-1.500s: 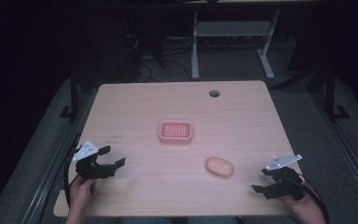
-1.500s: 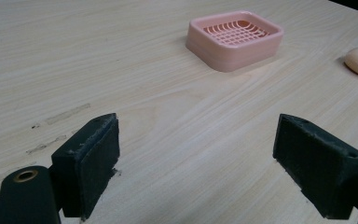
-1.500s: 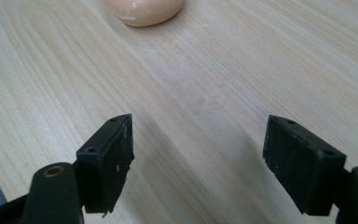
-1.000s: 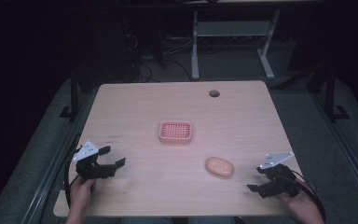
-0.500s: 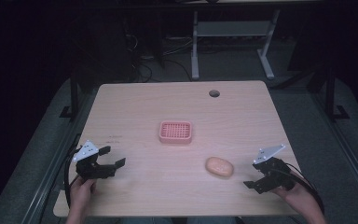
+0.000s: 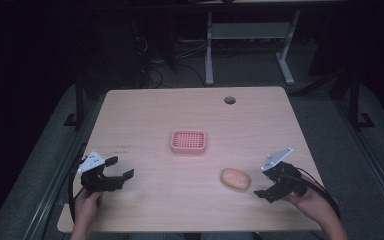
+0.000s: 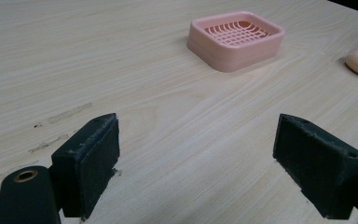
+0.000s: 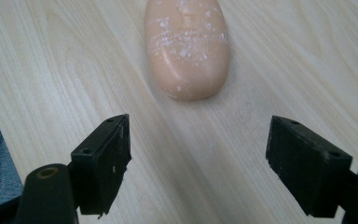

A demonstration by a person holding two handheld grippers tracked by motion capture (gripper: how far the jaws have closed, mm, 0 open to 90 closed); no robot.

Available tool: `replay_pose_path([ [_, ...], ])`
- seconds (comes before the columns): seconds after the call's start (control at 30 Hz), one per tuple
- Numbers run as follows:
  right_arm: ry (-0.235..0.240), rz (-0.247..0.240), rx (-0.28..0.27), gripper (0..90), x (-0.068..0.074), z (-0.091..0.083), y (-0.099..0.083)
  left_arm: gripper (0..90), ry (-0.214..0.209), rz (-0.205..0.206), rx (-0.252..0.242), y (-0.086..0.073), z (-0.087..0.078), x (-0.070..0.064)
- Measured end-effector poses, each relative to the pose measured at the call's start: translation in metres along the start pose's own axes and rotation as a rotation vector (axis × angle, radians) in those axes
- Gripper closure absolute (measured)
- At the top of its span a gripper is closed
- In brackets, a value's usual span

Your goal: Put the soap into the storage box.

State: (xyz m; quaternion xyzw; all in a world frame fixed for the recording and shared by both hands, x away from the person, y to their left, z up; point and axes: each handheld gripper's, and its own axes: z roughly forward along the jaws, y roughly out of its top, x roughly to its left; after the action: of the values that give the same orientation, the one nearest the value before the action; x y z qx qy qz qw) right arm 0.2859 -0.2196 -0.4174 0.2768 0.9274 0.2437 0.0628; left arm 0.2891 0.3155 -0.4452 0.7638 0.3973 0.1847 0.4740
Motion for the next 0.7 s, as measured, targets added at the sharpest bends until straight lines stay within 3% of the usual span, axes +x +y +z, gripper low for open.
replay_pose_path([
  [0.7,0.021,-0.09,0.055,21.5,0.004,0.018,0.039,14.3,-0.002,-0.005,-0.006,0.0,-0.001,0.0],
])
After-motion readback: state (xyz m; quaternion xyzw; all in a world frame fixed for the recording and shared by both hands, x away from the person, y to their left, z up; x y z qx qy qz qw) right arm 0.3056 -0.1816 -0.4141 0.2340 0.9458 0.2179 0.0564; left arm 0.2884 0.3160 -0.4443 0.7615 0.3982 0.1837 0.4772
